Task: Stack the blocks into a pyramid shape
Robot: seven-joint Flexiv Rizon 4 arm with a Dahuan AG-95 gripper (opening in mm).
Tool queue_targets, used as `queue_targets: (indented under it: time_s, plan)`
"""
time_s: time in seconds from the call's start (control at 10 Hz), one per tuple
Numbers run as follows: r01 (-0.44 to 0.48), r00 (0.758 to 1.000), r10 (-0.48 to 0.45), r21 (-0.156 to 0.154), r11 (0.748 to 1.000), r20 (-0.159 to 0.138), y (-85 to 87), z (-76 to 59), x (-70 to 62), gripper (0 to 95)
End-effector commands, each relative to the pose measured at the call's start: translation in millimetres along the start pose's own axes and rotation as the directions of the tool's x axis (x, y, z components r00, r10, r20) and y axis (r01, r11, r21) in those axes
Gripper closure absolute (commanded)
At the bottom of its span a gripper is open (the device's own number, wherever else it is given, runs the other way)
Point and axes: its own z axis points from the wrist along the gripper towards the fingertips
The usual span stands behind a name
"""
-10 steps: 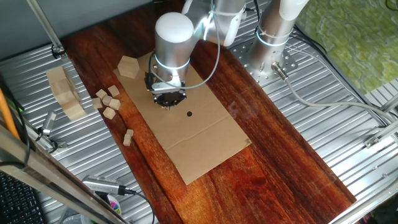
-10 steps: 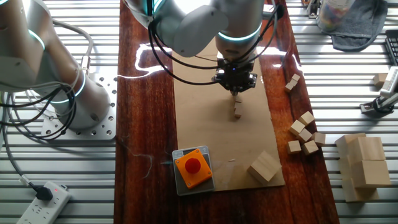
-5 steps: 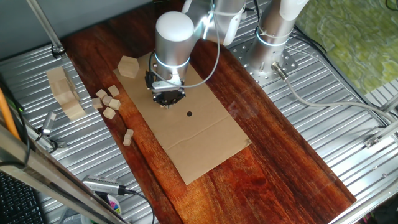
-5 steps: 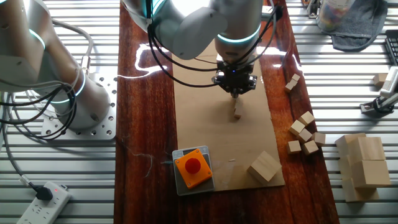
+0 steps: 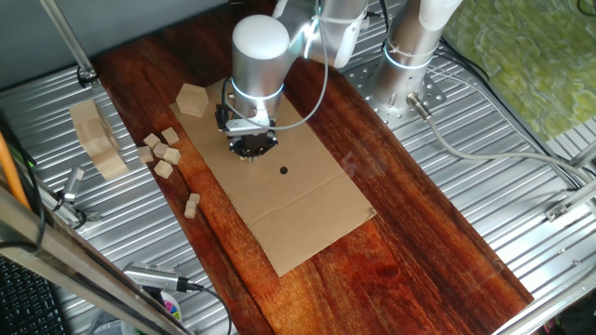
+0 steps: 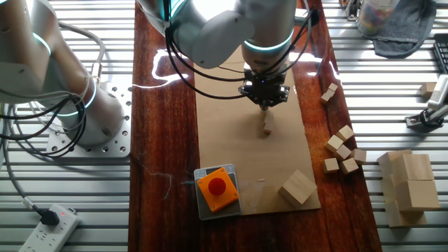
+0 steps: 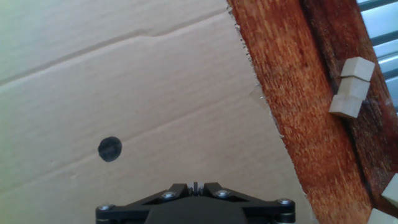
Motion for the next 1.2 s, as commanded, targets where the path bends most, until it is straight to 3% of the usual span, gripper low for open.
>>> queue_targets:
  time_s: [0.1, 0.4, 0.6, 0.8, 1.2]
  plan:
    - [-0.053, 0.998, 0.053, -0.002, 0.999, -0.014, 6.3, -7.1, -13.3, 95.0]
    - [-0.056, 0.998, 0.056, -0.006, 0.998, -0.023, -9.0, -12.8, -24.4, 95.0]
    - [-0.135, 0.990, 0.132, -0.061, 0.989, -0.053, -30.3, -15.6, -39.0, 95.0]
    - [-0.201, 0.978, 0.195, -0.086, 0.976, -0.071, -57.3, -7.4, -54.6, 57.0]
    - [-0.237, 0.970, 0.231, -0.083, 0.968, -0.076, -102.2, 9.7, -61.9, 57.0]
